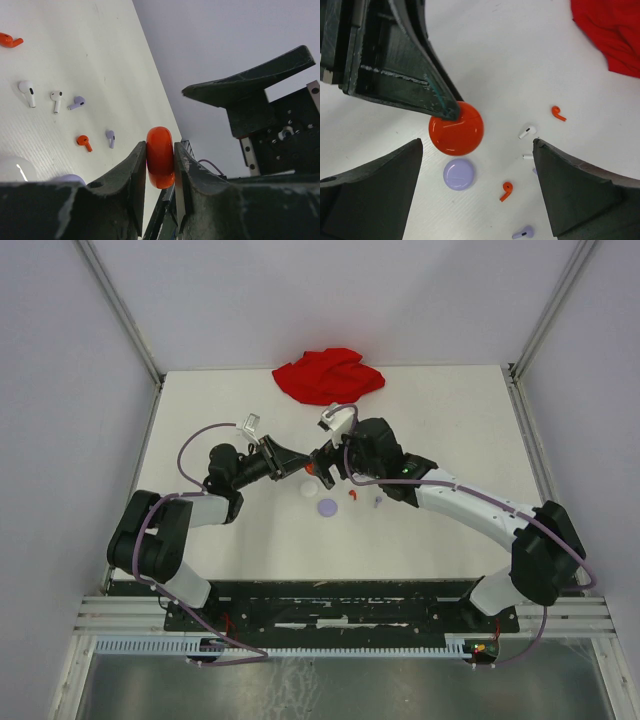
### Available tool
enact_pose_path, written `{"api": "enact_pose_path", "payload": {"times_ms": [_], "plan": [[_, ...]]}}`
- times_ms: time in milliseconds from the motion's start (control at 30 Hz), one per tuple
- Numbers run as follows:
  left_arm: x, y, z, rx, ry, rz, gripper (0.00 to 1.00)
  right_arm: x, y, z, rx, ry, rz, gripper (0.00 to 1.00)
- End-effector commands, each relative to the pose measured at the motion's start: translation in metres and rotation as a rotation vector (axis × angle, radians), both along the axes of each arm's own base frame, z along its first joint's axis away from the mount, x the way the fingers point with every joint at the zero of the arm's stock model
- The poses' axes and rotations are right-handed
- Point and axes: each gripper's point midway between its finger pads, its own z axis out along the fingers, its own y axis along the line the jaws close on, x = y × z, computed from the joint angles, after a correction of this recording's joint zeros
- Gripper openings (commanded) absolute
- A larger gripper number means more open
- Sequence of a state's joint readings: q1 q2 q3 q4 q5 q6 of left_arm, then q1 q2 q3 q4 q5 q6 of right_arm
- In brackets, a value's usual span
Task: Insert the wireless bluetooth earbuds into the charging case
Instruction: Open the charging case.
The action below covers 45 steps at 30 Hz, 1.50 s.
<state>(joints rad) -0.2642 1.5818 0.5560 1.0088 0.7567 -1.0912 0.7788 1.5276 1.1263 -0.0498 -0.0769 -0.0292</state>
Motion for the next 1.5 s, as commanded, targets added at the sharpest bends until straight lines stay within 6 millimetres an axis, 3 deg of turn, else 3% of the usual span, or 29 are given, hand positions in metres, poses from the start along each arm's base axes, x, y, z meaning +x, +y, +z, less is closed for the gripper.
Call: {"api": "enact_pose_path", "payload": {"times_ms": [0,133,300,900,1167,1333,1467], "plan": [[0.003,0.001,0.013,-0.041,-0.042,0.028,0.03,0.019,-0.032,0.055,0.252,0.011,-0.288,0.99],[0.003,0.003,0.014,-0.055,-0.049,0.049,0.03,0.017,-0.044,0.058,0.326,0.085,-0.377,0.99],[0.004,0.004,0.017,-0.081,-0.048,0.073,0.03,0.017,-0.047,0.046,0.314,0.133,-0.418,0.99],[0.002,-0.005,0.032,-0.109,-0.063,0.071,0.03,0.026,-0.028,-0.013,0.240,0.241,-0.411,0.99],[0.000,-0.006,0.037,-0.120,-0.063,0.066,0.03,0.031,-0.019,-0.024,0.240,0.266,-0.405,0.99],[0.008,0.001,0.035,-0.115,-0.041,0.107,0.03,0.027,-0.030,-0.023,0.213,0.248,-0.426,0.99],[0.020,0.015,0.035,-0.132,-0.016,0.185,0.03,0.026,-0.052,-0.034,0.122,0.228,-0.493,0.99]]}}
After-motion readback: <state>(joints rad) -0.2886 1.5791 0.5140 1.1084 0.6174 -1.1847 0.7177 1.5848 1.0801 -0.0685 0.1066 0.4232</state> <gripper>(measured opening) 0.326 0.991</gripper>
